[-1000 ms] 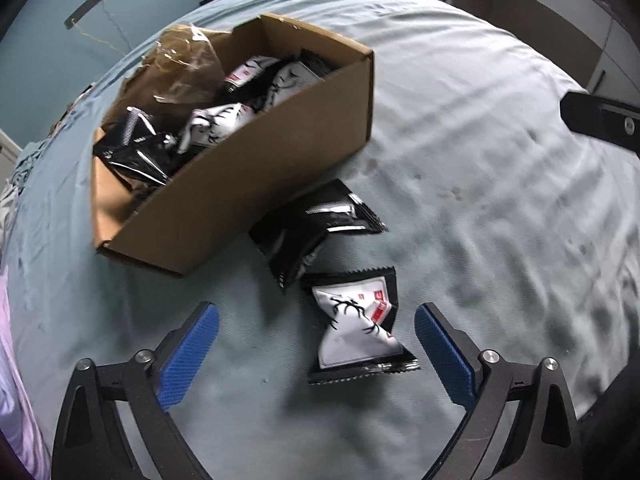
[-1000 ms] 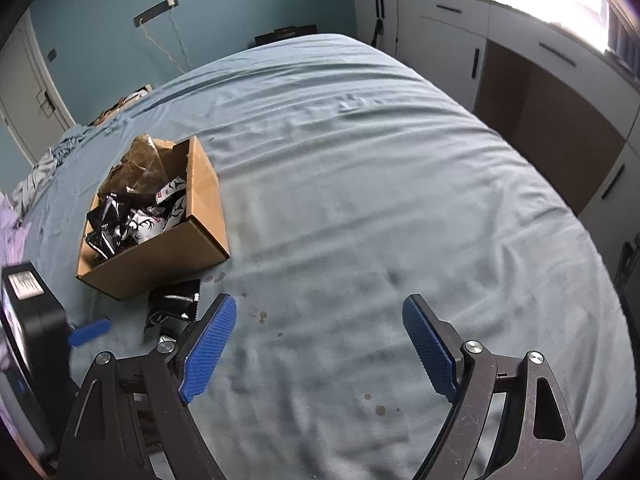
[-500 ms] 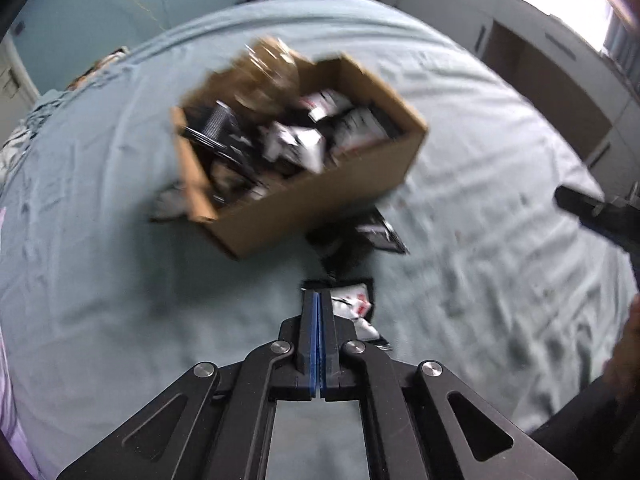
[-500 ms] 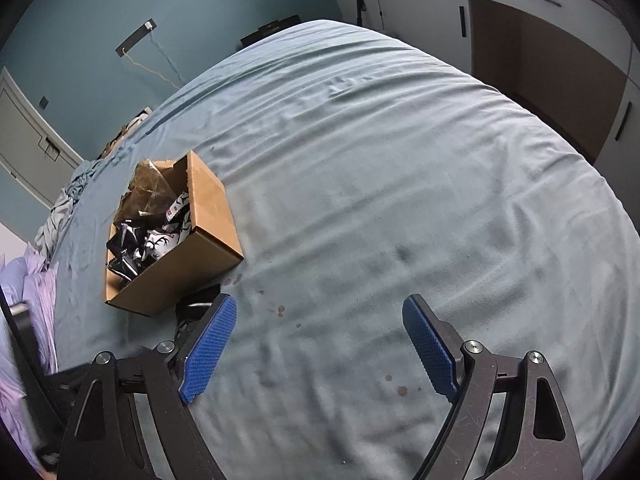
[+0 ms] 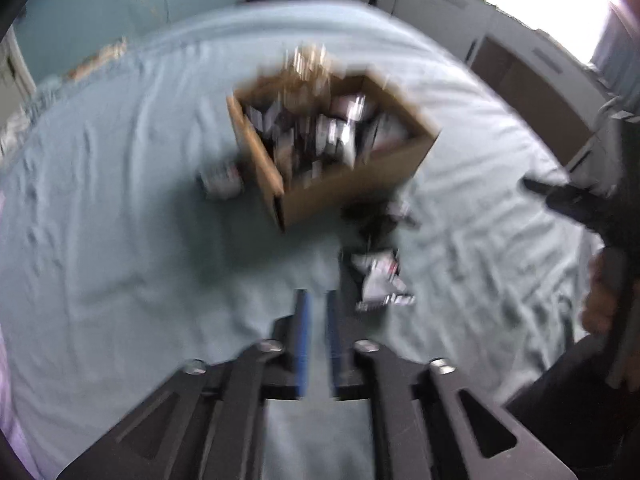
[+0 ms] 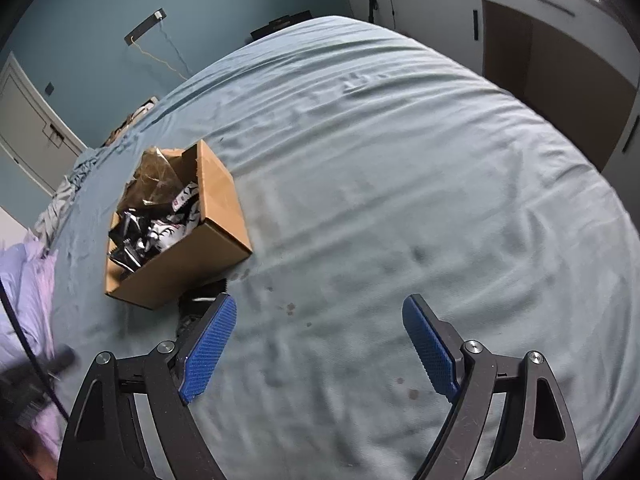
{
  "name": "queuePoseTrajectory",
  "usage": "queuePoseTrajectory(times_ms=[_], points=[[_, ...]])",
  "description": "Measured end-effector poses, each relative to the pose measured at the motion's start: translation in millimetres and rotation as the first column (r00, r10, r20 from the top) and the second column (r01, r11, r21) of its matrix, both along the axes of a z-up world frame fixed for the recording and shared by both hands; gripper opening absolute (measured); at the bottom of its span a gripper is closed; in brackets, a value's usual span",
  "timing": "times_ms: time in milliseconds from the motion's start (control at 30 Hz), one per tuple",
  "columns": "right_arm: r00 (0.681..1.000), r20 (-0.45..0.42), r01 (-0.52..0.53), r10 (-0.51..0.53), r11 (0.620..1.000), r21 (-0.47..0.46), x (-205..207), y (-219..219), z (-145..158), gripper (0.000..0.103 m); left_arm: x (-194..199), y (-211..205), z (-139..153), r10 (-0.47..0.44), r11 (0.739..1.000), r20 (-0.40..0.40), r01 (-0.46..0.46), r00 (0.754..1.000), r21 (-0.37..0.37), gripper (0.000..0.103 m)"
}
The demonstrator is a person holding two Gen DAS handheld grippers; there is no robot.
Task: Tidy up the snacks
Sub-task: 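Grasp a white deer-logo packet from the pile with the left tool, then drop the white packet into the box with the left tool while the right tool grasps a black packet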
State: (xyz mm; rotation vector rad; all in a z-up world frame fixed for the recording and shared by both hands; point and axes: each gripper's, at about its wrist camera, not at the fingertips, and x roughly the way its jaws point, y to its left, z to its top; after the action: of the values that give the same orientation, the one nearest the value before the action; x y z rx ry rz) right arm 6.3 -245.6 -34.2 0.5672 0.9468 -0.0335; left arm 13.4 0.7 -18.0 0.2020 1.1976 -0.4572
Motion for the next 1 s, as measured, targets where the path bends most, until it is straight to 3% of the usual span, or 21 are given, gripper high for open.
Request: queuePoseTrajectory(times_ms=[100,167,267,367,433,467,600,767,900,1000], points=[[0.999,0.045,0.015,-0.017,0.999,0.051,-3,-5,4,0.085,10,-23,-27,-0.034,0.999,-0.058,0.035,0.998,0.028,0.061],[0.998,0.056,0.032,-0.034,0.998,0.047,-5,-9,5,0.085,15,-41,-32,-0.075,0.996,-0.031,0.076,0.997,0.045,0.069],[0.998,0.024,0.059,-0.061,0.995,0.076,-5,-15,-4,0.085,23,-63,-38,-0.098,0.995,-0.01,0.098,0.995,0.006,0.085],[0.997,0.002,0.07,-0.071,0.988,0.14,-2,-20,-12,0.085,27,-81,-57,-0.139,0.99,-0.084,0.14,0.987,0.004,0.084],[0.997,-0.006,0.079,-0.079,0.984,0.161,3,-21,-15,0.085,26,-85,-69,-0.131,0.988,-0.105,0.139,0.986,0.071,0.042],[0.997,-0.006,0.078,-0.078,0.983,0.165,6,-21,-15,0.085,27,-82,-72,-0.123,0.989,-0.132,0.133,0.984,0.066,0.038],[0.999,-0.009,0.05,-0.049,0.99,0.132,17,-11,-16,0.085,46,-58,-48,-0.021,1.0,-0.139,0.024,0.99,0.02,0.037],[0.997,-0.018,-0.07,0.072,0.995,0.065,38,28,-15,0.085,60,1,17,0.132,0.978,-0.07,-0.141,0.989,-0.151,0.036],[0.982,-0.033,-0.188,0.188,0.982,-0.015,61,68,-16,0.085,61,52,48,0.252,0.948,-0.014,-0.249,0.968,-0.196,0.036],[0.975,-0.046,-0.219,0.218,0.976,-0.02,76,84,-22,0.085,66,75,52,0.315,0.936,0.01,-0.309,0.949,-0.168,0.037]])
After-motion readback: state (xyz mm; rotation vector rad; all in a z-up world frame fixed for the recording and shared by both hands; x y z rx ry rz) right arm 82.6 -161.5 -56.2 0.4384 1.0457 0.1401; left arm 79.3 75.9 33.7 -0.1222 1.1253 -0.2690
